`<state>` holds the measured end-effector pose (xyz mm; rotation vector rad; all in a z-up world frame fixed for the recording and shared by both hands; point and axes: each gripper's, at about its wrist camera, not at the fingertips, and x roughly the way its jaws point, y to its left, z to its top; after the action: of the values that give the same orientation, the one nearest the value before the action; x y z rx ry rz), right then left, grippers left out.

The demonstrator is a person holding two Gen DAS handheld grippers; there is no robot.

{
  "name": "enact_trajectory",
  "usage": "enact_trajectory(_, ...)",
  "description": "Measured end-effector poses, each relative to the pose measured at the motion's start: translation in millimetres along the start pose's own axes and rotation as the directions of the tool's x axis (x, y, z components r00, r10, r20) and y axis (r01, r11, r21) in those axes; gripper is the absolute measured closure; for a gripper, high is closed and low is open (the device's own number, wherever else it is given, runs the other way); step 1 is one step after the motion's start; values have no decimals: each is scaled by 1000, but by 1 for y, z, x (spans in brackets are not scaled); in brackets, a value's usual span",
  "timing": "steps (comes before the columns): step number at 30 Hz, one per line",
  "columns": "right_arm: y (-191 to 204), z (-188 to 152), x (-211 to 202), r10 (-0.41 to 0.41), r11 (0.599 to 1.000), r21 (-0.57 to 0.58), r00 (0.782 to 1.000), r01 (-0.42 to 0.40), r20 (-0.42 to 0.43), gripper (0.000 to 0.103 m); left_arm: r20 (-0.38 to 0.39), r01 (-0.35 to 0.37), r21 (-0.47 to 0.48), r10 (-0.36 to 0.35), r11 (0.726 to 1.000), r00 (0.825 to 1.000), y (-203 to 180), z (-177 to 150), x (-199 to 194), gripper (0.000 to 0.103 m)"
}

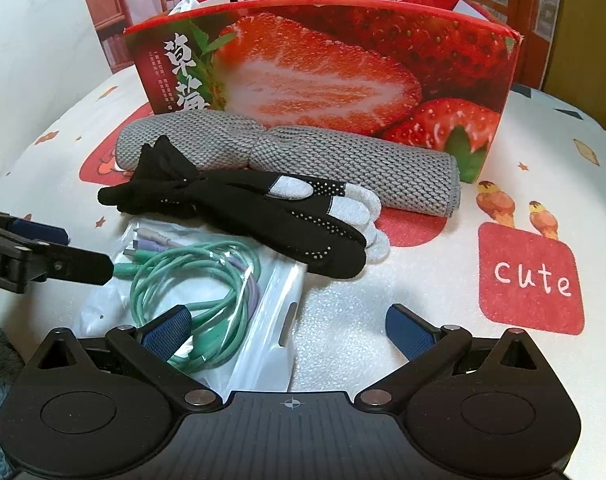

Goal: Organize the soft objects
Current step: 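Close the left gripper on the clear bag of green cables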

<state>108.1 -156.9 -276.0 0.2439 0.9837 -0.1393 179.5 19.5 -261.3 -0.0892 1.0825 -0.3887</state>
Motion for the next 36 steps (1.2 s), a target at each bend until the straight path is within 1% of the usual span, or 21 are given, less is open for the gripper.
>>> enact_trajectory(2, 1, -1, 0, 9, 1000, -8, 1000, -9, 0, 0, 5, 26, 1, -26, 1000, 1000, -1, -1, -2, 26)
enact_trajectory(3, 2, -1, 0, 15, 1000, -12, 1000, -15, 0, 0, 6, 39, 3, -39, 999, 999, -2, -1, -3, 29)
enact_trajectory(5, 4, -1, 0, 33, 999, -30, 999, -33, -4, 1, 6, 61, 21, -62, 998, 998, -6, -1, -3, 40)
enact_trajectory(7, 8, -2, -2, 55, 997, -52, 998, -55, -4, 8, -7, 89, 35, -89, 995, 996, -10, -2, -2, 47)
enact_trajectory(10, 15, -1, -3, 91, 992, -92, 996, -92, -10, 14, -12, 115, 50, -114, 992, 993, -13, -2, 0, 48)
enact_trajectory(17, 18, 1, -2, 116, 987, -112, 993, -116, -5, 14, 2, 182, 15, -182, 983, 983, -9, -4, 5, 47)
enact_trajectory(23, 21, 2, 3, 143, 981, -134, 990, -141, 3, 14, 13, 213, 0, -213, 977, 977, -7, 0, 11, 47)
enact_trajectory(26, 24, 3, 5, 143, 979, -150, 990, -140, 8, 13, 18, 226, -6, -226, 974, 974, -7, 1, 12, 47)
enact_trajectory(30, 27, 4, 7, 145, 978, -157, 989, -140, 18, 13, 30, 239, -15, -238, 971, 971, -8, 1, 14, 46)
enact_trajectory(34, 30, 2, 9, 146, 975, -174, 989, -138, 38, 13, 46, 269, -34, -267, 963, 963, -7, 1, 17, 39)
enact_trajectory(36, 32, 1, 9, 143, 974, -186, 989, -132, 47, 13, 46, 272, -37, -270, 962, 962, -8, 2, 18, 38)
